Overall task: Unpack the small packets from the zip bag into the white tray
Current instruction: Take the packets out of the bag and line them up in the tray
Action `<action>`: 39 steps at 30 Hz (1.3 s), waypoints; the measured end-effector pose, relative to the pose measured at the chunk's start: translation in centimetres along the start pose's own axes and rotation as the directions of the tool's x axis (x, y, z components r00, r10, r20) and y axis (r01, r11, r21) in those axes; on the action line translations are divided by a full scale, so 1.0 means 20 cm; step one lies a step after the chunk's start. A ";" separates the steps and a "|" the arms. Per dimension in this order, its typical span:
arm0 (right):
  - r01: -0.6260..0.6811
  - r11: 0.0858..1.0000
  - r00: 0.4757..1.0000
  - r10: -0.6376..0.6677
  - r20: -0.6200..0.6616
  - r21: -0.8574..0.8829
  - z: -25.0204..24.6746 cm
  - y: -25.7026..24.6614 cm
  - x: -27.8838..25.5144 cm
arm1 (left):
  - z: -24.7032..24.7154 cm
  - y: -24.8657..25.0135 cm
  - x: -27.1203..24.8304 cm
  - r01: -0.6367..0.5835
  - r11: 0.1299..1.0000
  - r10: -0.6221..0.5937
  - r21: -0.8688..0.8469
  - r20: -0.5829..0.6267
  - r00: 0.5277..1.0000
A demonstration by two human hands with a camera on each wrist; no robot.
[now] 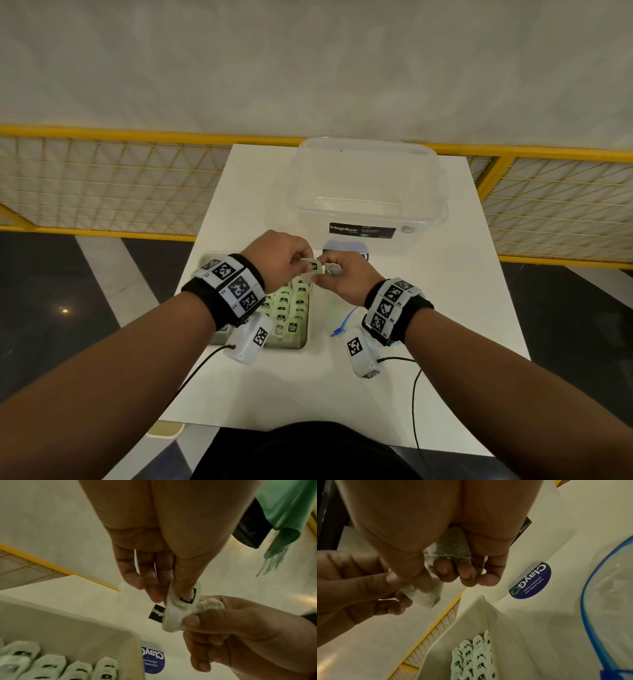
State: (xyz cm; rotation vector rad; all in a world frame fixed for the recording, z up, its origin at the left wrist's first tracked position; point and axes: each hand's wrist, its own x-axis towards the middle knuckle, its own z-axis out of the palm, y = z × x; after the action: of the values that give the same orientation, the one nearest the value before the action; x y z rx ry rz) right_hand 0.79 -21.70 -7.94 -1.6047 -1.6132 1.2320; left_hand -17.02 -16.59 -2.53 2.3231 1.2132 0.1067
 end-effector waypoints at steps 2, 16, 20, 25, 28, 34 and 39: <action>-0.073 0.997 0.997 0.073 0.017 0.014 0.04 0.00 0.02 | -0.02 -0.07 -0.02 0.040 0.999 -0.041 0.036 0.015 0.999; -0.120 0.991 0.993 0.119 -0.013 -0.059 0.12 0.06 0.04 | 0.38 -0.34 0.00 -0.015 0.915 -0.252 0.402 0.602 0.757; -0.147 0.989 0.988 0.147 -0.048 0.003 0.13 0.07 0.04 | 0.43 -0.35 0.02 0.017 0.912 -0.275 0.411 0.579 0.768; -0.175 0.976 0.983 0.179 -0.025 0.134 0.15 0.08 0.03 | 0.46 -0.36 0.01 0.031 0.911 -0.286 0.410 0.578 0.764; -0.174 0.967 0.984 0.178 -0.007 0.188 0.15 0.06 0.03 | 0.41 -0.35 0.02 0.032 0.924 -0.240 0.381 0.513 0.824; -0.198 0.949 0.980 0.196 0.033 0.246 0.18 0.03 0.04 | 0.19 -0.28 0.01 -0.040 0.986 0.038 -0.165 -0.012 0.999; -0.192 0.951 0.980 0.170 0.107 0.241 0.21 -0.03 0.04 | 0.12 -0.26 0.00 -0.172 0.981 0.169 -0.090 -0.034 0.985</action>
State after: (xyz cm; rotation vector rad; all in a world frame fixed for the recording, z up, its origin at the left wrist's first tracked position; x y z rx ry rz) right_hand -3.24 -21.75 -9.40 -1.5829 -1.3186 1.5518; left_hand -20.17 -15.04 -7.09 2.3468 0.9973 0.2484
